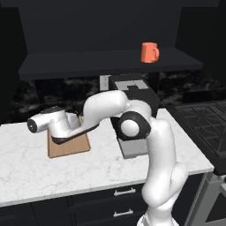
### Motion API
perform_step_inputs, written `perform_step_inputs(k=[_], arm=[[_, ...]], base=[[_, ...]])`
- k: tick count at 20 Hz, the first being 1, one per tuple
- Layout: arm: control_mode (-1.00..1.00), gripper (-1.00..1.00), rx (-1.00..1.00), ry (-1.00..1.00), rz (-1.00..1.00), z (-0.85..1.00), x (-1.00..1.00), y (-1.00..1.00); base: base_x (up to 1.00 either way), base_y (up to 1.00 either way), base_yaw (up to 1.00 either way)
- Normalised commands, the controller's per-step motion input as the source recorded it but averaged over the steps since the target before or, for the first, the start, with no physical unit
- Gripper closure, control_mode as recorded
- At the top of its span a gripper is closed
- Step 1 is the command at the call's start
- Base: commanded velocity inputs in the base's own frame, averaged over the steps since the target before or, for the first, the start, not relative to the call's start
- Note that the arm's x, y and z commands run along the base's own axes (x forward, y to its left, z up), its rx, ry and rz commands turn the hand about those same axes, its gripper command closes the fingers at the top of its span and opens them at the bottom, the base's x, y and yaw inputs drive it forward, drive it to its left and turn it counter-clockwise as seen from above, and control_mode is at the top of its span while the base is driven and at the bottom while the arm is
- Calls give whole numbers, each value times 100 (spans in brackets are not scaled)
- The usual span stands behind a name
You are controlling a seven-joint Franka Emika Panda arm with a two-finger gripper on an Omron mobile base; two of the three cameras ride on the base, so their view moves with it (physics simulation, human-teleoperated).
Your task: Pick the kettle from the counter and place it on the tray. Then pick the mug from the cabinet and place it on the tray. Then close the cabinet doors.
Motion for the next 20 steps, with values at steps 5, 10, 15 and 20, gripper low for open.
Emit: perform_step_inputs(k=[5,10,15,20], arm=[[-100,-100,3,1,10,37,-55,-44],[-100,-100,0,-1,34,33,-68,-53],[-100,-100,5,2,35,46,-73,-46],[-100,-100,3,24,9,72,-53,-35]], base=[[0,0,0],[0,0,0],[0,0,0],[0,0,0]])
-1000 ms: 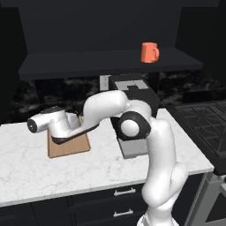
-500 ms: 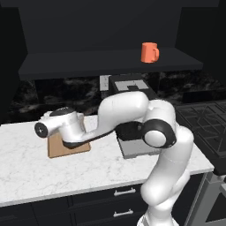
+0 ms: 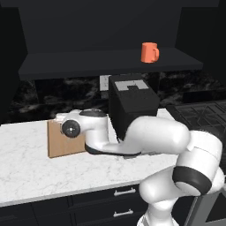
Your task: Pick the kettle from the counter and place it on the tray. Then pick the mug from the cabinet and place it on the tray. Then close the cabinet doors.
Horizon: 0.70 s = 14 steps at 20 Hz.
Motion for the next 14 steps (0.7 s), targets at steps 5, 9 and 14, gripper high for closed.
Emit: perform_step_inputs(k=[5,9,14], arm=[[-100,-100,4,27,1,78,-59,-30],[-100,-100,1,24,6,72,-58,-32],[-100,-100,0,3,14,57,-70,-42]], base=[[0,0,0],[0,0,0],[0,0,0]])
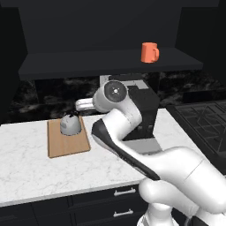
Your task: Pick the kettle from the counter and place it on the tray. Then pick the mug from the cabinet and place it on the tray. Then close the cabinet doors.
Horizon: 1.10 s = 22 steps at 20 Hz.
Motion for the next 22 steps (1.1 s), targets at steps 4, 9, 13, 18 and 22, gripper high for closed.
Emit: perform_step_inputs(k=[4,9,13,18,22], arm=[[-100,-100,0,0,18,57,-68,-44],[-100,-100,0,0,13,66,-45,-41],[-100,-100,0,0,9,65,-45,-48],[-100,-100,0,-3,1,50,-35,-51],[-100,-100,2,-8,0,51,-27,-57]], base=[[0,0,0],[0,0,0],[0,0,0],[0,0,0],[0,0,0]])
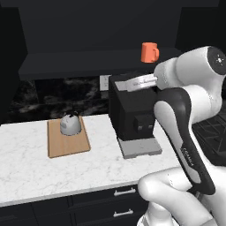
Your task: Pick the kettle from the counter and place it on the tray. Then pick the mug from the cabinet and place it on the tray. Then close the cabinet doors.
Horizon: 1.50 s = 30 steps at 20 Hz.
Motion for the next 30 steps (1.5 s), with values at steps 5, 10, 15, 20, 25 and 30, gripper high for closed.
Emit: perform_step_inputs(k=[5,10,15,20,25,30], arm=[[-100,-100,2,-10,-1,38,-25,-65],[-100,-100,0,-14,-3,17,-32,-73],[-100,-100,6,-1,-18,31,-4,-68],[-100,-100,5,2,-12,23,12,-46],[-100,-100,4,2,-6,1,18,-28],[-100,-100,6,0,0,-13,54,-1]], base=[[0,0,0],[0,0,0],[0,0,0],[0,0,0],[0,0,0],[0,0,0]])
